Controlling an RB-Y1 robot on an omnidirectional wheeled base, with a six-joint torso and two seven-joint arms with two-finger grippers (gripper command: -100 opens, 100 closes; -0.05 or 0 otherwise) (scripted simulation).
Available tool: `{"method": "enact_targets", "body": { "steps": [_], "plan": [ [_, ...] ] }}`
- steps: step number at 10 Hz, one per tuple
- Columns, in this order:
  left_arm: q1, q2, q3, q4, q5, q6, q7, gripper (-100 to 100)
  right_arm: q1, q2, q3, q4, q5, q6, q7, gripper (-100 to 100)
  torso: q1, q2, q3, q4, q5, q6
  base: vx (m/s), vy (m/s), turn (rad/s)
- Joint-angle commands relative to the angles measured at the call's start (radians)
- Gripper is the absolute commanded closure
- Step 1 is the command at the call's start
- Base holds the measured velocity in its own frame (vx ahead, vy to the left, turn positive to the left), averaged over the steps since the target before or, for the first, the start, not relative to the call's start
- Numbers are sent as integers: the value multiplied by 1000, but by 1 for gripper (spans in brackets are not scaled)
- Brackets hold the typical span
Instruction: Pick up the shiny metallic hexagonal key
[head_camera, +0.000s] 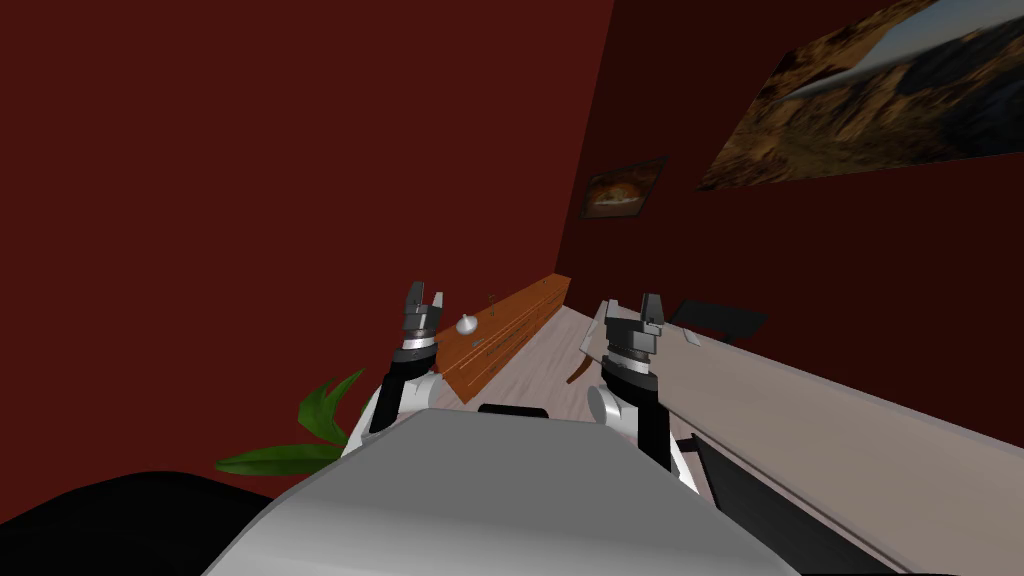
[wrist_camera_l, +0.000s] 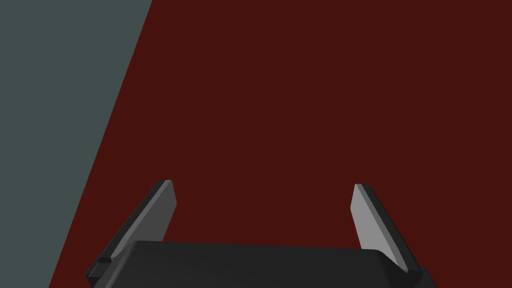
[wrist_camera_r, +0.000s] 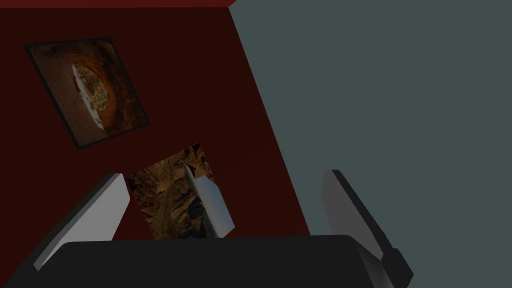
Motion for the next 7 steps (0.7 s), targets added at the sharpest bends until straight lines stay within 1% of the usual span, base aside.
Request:
{"method": "enact_targets", "body": {
  "steps": [1, 4, 5, 7],
  "plan": [
    [-7, 19, 7, 25, 2, 33, 11, -100, 0, 0, 0, 0, 0, 0, 0, 0, 0, 0, 0, 0, 0, 0, -13, -8, 16],
    [-28, 51, 23, 85, 7, 112, 37, -100, 0, 0, 0, 0, 0, 0, 0, 0, -1, 0, 0, 0, 0, 0, -8, -17, 5],
    [-28, 51, 23, 85, 7, 112, 37, -100, 0, 0, 0, 0, 0, 0, 0, 0, -1, 0, 0, 0, 0, 0, 10, -10, 1],
    [-51, 74, 38, 141, 12, 174, 60, -100, 0, 0, 0, 0, 0, 0, 0, 0, 0, -1, -1, 0, 0, 0, 19, -11, -6]
  ]
}}
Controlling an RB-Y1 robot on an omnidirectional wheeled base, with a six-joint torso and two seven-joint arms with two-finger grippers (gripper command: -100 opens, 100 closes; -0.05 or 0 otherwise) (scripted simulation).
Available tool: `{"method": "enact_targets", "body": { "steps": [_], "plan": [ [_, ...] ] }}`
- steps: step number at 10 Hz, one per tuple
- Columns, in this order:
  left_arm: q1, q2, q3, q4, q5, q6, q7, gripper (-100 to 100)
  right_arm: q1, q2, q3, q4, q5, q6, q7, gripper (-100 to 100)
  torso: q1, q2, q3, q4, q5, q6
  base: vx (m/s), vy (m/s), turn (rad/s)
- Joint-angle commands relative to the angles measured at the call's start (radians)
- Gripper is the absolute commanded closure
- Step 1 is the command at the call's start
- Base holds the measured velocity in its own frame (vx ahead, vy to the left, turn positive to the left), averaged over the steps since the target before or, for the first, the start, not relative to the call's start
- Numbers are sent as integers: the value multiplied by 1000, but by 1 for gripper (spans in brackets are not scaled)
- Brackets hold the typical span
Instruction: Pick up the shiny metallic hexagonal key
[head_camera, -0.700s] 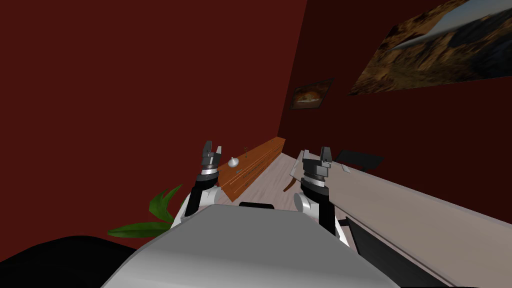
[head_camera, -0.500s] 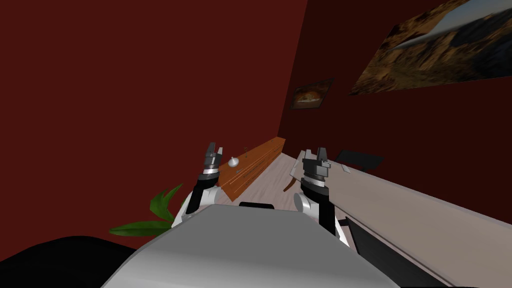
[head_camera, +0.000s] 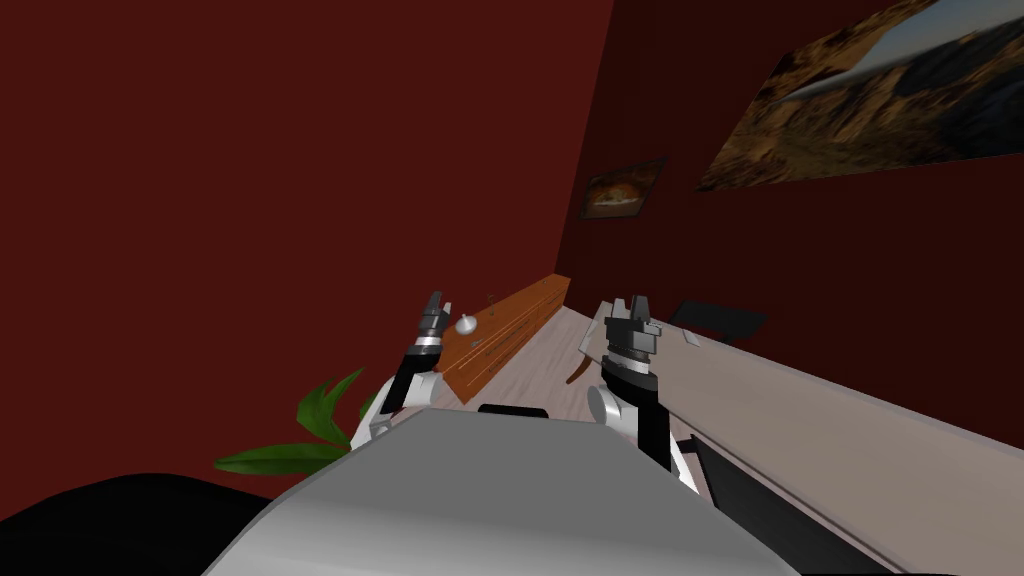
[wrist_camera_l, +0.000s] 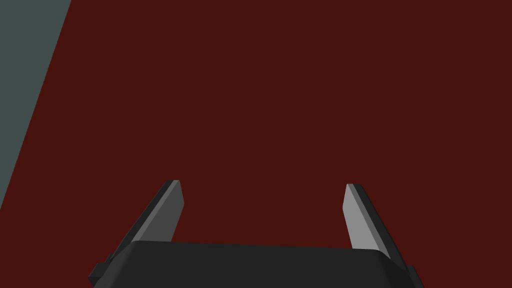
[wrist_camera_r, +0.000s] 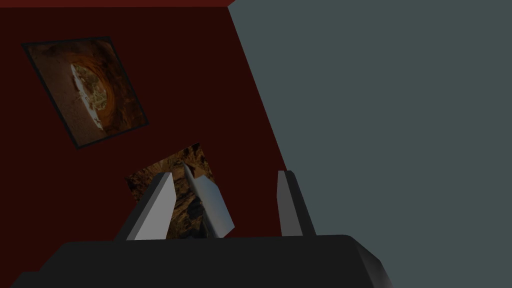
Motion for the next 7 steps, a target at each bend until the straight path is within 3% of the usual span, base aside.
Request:
{"method": "enact_targets", "body": {
  "steps": [1, 4, 7],
  "plan": [
    [-13, 14, 13, 17, 6, 35, 14, -100, 0, 0, 0, 0, 0, 0, 0, 0, 0, 0, 0, 0, 0, 0, 23, -13, -3],
    [-42, 37, 31, 84, 11, 118, 41, -100, 0, 0, 0, 0, 0, 0, 0, 0, 0, 0, 0, 0, 0, 0, 23, -10, -9],
    [-58, 49, 40, 121, 14, 165, 57, -100, 0, 0, 0, 0, 0, 0, 0, 0, 0, -1, 0, 0, 0, 0, 29, -11, -9]
  ]
}}
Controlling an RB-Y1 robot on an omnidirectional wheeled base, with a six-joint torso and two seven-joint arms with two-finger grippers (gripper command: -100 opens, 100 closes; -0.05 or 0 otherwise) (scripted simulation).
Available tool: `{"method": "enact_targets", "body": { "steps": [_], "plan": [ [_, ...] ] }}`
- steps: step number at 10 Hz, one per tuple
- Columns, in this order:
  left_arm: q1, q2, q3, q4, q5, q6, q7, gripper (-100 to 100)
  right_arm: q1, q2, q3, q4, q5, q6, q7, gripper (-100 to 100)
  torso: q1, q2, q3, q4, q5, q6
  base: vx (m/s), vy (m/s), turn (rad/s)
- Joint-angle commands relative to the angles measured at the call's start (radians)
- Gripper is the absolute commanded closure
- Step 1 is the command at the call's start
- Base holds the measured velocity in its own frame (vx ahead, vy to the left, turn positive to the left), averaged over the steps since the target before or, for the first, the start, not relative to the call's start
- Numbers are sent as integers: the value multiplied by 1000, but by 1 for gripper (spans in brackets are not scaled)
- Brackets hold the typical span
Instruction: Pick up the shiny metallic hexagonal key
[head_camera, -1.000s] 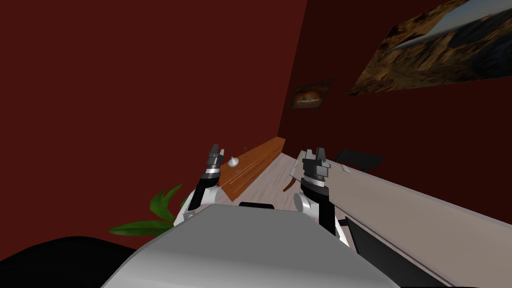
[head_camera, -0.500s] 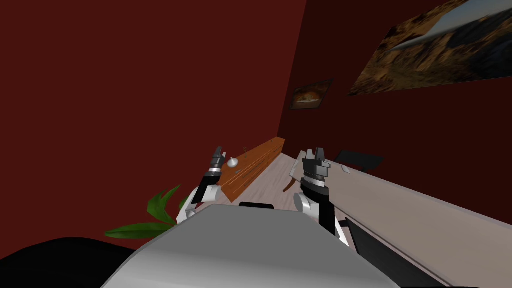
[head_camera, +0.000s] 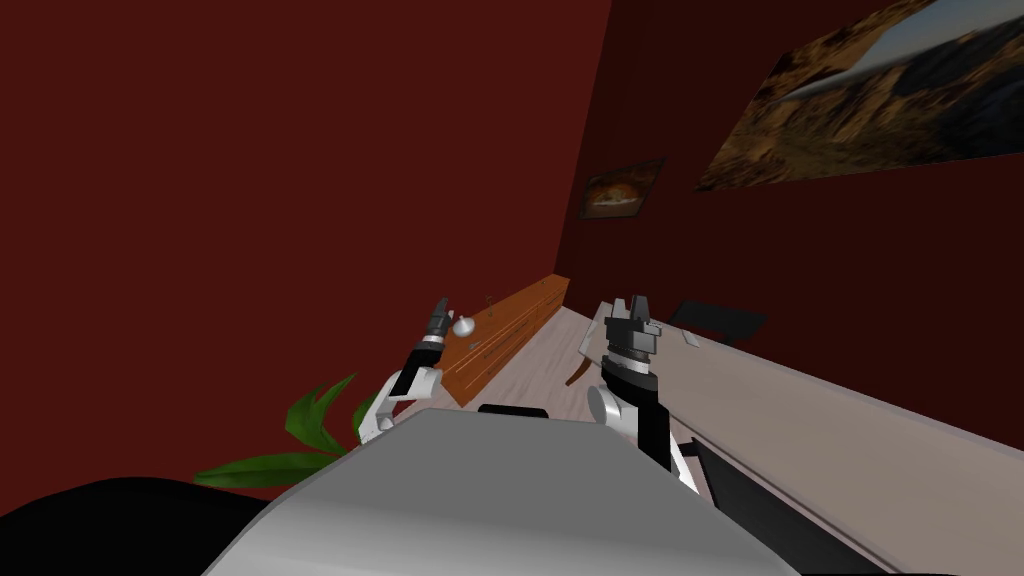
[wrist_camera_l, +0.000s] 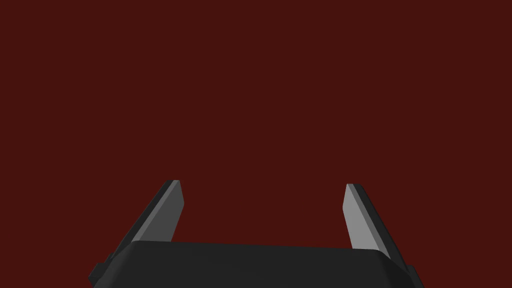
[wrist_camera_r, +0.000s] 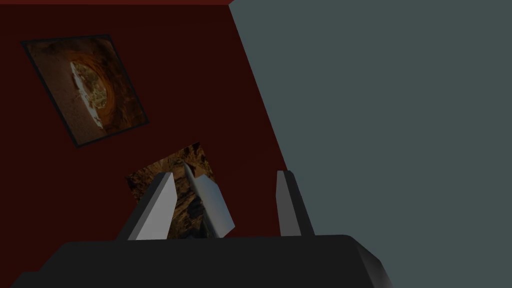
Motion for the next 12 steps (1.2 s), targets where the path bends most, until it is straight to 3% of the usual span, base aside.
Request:
{"method": "enact_targets", "body": {
  "steps": [1, 2, 3, 4, 5, 6, 7, 10, 11, 12],
  "plan": [
    [-19, 19, 15, 46, 7, 50, 22, -100, 0, 0, 0, 0, 0, 0, 0, 0, 0, 0, 0, 0, 0, 0, 37, -11, -12],
    [-19, 19, 15, 46, 7, 56, 22, -100, 0, 0, 0, 0, 0, 0, 0, 0, 0, 0, 0, 0, 0, 0, 31, -10, -5],
    [-35, 30, 26, 86, 10, 90, 38, -100, 0, 0, 0, 0, 0, 0, 0, 0, 0, 0, 0, 0, 0, 0, 37, -11, -14],
    [-35, 30, 26, 86, 10, 106, 38, -100, 0, 0, 0, 0, 0, 0, 0, 0, 0, -1, 0, 0, 0, 0, 30, -8, -9],
    [-52, 42, 38, 128, 14, 147, 54, -100, 0, 0, 0, 0, 0, 0, 0, 0, 0, 0, 0, 0, 0, 0, 37, -10, -16],
    [-52, 42, 38, 128, 14, 157, 54, -100, 0, 0, 0, 0, 0, 0, 0, 0, 0, 0, 0, 0, 0, 0, 32, -11, -9],
    [-69, 55, 50, 169, 17, 197, 71, -100, 0, 0, 0, 0, 0, 0, 0, 0, 0, 0, 0, 0, 0, 0, 38, -13, -15],
    [-85, 67, 63, 216, 22, 262, 88, -100, 0, 0, 0, 0, 0, 0, 0, 0, 0, -1, 0, 0, 0, 0, 35, -7, -10],
    [-101, 79, 77, 262, 26, 297, 105, -100, 0, 0, 0, 0, 0, 0, 0, 0, 1, 0, 0, 0, 0, 0, 38, -9, -15],
    [-101, 79, 77, 262, 26, 317, 105, -100, 0, 0, 0, 0, 0, 0, 0, 0, 0, 0, 0, 0, 0, 0, 33, -11, -7]
  ]
}}
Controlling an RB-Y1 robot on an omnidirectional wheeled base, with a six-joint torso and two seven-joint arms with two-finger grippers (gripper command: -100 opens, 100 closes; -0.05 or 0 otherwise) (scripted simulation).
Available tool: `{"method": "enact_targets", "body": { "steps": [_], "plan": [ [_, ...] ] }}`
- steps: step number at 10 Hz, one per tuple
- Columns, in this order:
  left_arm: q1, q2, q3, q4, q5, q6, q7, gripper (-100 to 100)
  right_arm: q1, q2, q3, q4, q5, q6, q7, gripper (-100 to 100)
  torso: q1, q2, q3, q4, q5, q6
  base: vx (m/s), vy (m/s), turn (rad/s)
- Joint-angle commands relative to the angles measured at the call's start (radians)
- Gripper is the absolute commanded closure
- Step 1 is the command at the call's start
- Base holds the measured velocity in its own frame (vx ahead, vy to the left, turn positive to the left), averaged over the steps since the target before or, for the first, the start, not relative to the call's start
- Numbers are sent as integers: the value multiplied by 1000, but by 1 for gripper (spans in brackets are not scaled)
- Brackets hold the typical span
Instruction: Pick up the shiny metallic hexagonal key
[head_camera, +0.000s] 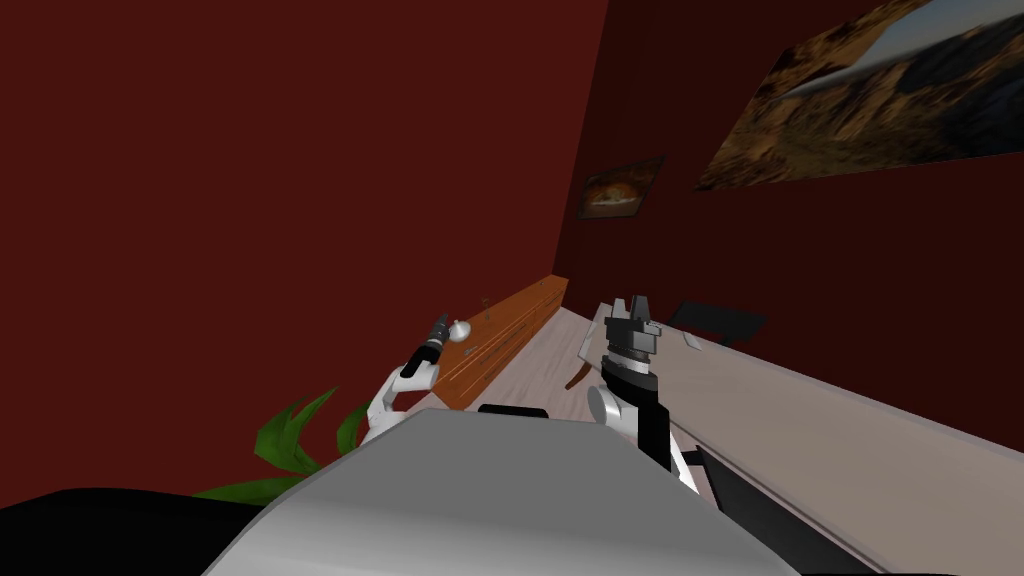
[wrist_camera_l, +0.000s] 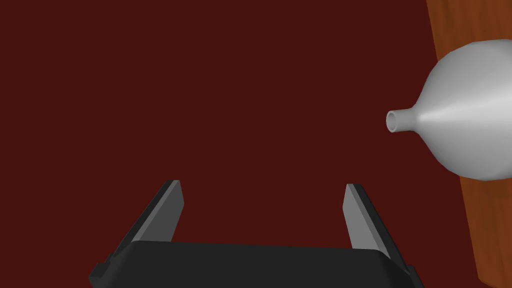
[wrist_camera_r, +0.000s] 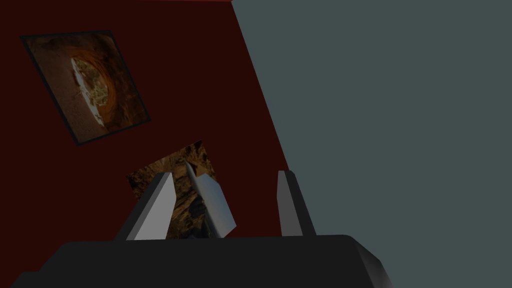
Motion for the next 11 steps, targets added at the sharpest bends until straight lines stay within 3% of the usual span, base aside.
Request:
{"method": "enact_targets", "body": {
  "steps": [1, 4, 5, 6, 9, 10, 11],
  "plan": [
    [-10, 16, 16, 49, 7, 50, 21, -100, 0, 0, 0, 0, 0, 0, 0, 0, 0, 0, 0, 0, 0, 0, 36, -15, -18],
    [-25, 28, 31, 97, 12, 125, 37, -100, 0, 0, 0, 0, 0, 0, 0, 0, 0, 0, 0, 0, 0, 0, 36, -13, -10],
    [-40, 41, 47, 145, 18, 150, 54, -100, 0, 0, 0, 0, 0, 0, 0, 0, 0, 0, 0, 0, 0, 0, 40, -19, -17],
    [-40, 41, 47, 145, 18, 179, 54, -100, 0, 0, 0, 0, 0, 0, 0, 0, 0, 0, 0, 0, 0, 0, 35, -17, -8],
    [-68, 64, 79, 237, 30, 271, 85, -100, 0, 0, 0, 0, 0, 0, 0, 0, 0, 0, 0, 0, 0, 0, 41, -22, -20],
    [-68, 64, 79, 243, 30, 292, 85, -100, 0, 0, 0, 0, 0, 0, 0, 0, -1, 0, 0, 0, 0, 0, 39, -22, -9],
    [-81, 75, 95, 290, 36, 324, 99, -100, 0, 0, 0, 0, 0, 0, 0, 0, -1, 0, 0, 0, 0, 0, 47, -24, -31]
  ]
}}
